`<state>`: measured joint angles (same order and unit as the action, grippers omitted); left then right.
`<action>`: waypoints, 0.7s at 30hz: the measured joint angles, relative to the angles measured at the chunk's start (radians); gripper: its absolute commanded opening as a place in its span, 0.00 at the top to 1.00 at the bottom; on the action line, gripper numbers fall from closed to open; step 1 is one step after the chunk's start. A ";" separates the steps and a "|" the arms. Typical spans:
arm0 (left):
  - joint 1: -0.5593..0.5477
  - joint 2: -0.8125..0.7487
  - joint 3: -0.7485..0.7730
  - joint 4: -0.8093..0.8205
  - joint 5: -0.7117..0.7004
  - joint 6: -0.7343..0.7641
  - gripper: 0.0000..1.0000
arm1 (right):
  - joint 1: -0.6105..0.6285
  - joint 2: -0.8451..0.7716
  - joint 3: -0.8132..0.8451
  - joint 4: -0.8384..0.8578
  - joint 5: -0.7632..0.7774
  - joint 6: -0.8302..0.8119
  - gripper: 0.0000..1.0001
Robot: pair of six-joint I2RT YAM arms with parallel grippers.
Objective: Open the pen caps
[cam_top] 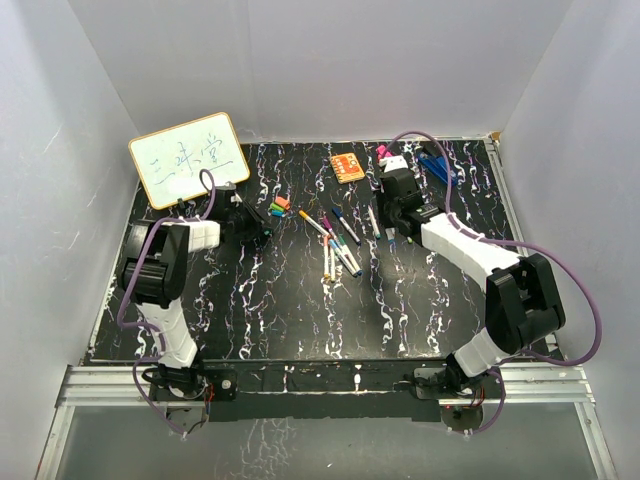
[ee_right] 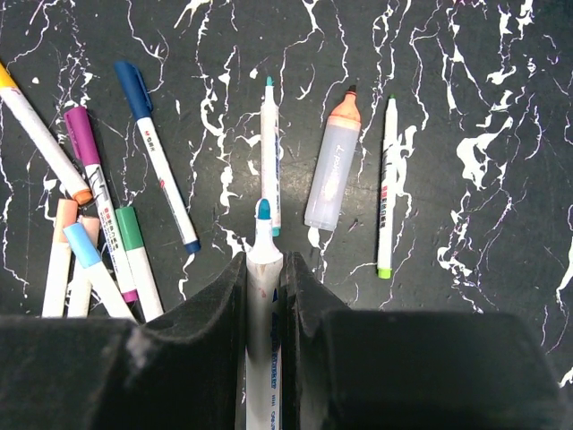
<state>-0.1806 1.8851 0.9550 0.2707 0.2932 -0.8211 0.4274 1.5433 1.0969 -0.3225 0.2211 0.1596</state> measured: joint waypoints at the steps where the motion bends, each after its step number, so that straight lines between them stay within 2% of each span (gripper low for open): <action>1: 0.003 0.006 0.003 0.009 0.002 -0.003 0.96 | -0.003 0.000 0.000 0.000 -0.002 0.000 1.00; 13: 0.021 0.061 0.040 0.082 0.003 -0.056 0.70 | -0.039 0.001 0.000 0.005 -0.011 0.003 1.00; 21: 0.034 0.071 0.047 0.105 0.009 -0.084 0.68 | -0.066 0.021 0.000 0.009 -0.011 0.004 1.00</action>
<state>-0.1467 1.9564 1.0019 0.3752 0.3023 -0.9047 0.3611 1.5642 1.0969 -0.3138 0.2104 0.1638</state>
